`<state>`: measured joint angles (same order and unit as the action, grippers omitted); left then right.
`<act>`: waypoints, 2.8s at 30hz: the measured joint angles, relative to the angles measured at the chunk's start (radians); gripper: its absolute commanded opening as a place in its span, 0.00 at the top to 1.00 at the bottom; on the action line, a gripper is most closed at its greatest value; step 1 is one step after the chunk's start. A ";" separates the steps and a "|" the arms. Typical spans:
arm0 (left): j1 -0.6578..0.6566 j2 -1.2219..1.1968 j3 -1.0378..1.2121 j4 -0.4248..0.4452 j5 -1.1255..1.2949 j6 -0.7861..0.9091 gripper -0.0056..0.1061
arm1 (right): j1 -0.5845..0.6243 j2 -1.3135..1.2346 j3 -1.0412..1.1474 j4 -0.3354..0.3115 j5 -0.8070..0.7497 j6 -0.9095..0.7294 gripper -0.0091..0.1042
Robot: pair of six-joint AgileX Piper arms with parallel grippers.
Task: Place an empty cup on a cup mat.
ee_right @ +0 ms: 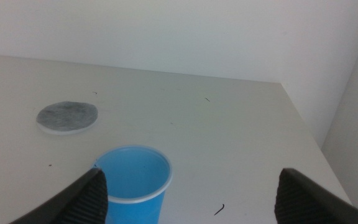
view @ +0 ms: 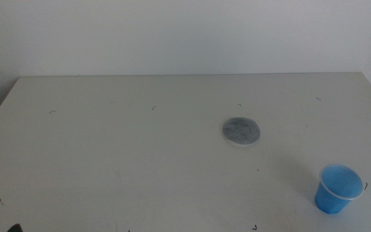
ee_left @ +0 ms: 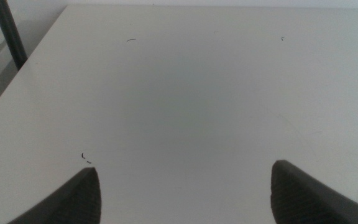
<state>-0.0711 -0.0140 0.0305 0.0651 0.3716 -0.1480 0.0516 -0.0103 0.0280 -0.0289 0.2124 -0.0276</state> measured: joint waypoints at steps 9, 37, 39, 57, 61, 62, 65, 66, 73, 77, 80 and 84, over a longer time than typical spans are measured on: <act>0.000 0.000 0.000 0.000 0.000 0.000 0.01 | 0.000 0.000 0.000 0.034 0.000 0.000 0.11; 0.000 0.000 0.000 0.000 0.000 0.000 0.01 | 0.000 0.454 -0.527 0.046 0.421 0.009 0.11; 0.000 0.000 0.000 0.000 0.000 0.000 0.01 | 0.000 0.507 -0.596 0.050 0.502 0.020 0.11; 0.000 0.000 0.000 0.000 0.000 0.000 0.01 | 0.000 1.035 -1.076 0.094 0.889 0.164 0.11; 0.000 0.000 0.000 0.000 0.000 0.000 0.01 | 0.000 1.128 -1.081 0.094 0.898 0.164 0.11; 0.000 0.000 0.000 0.000 0.000 0.000 0.01 | 0.000 1.150 -1.081 0.094 0.899 0.164 0.11; 0.000 0.000 0.000 0.000 0.000 0.000 0.01 | 0.000 1.212 -1.081 0.094 0.899 0.164 0.11; 0.000 0.000 0.000 0.000 0.000 0.000 0.01 | 0.000 1.228 -1.081 0.094 0.899 0.164 0.11; 0.000 0.000 0.000 0.000 0.000 0.000 0.01 | 0.000 1.344 -1.081 0.070 0.892 0.164 0.11; 0.000 0.000 0.000 0.000 0.000 0.000 0.01 | 0.000 1.389 -1.081 0.054 0.879 0.164 0.11; 0.000 0.000 0.000 0.000 0.000 0.000 0.01 | 0.000 1.419 -1.081 0.053 0.861 0.165 0.11; 0.000 0.000 0.000 0.000 0.000 0.000 0.01 | 0.000 1.469 -1.081 0.053 0.861 0.169 0.11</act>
<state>-0.0711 -0.0140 0.0305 0.0651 0.3716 -0.1480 0.0516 1.4583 -1.0533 0.0242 1.0735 0.1409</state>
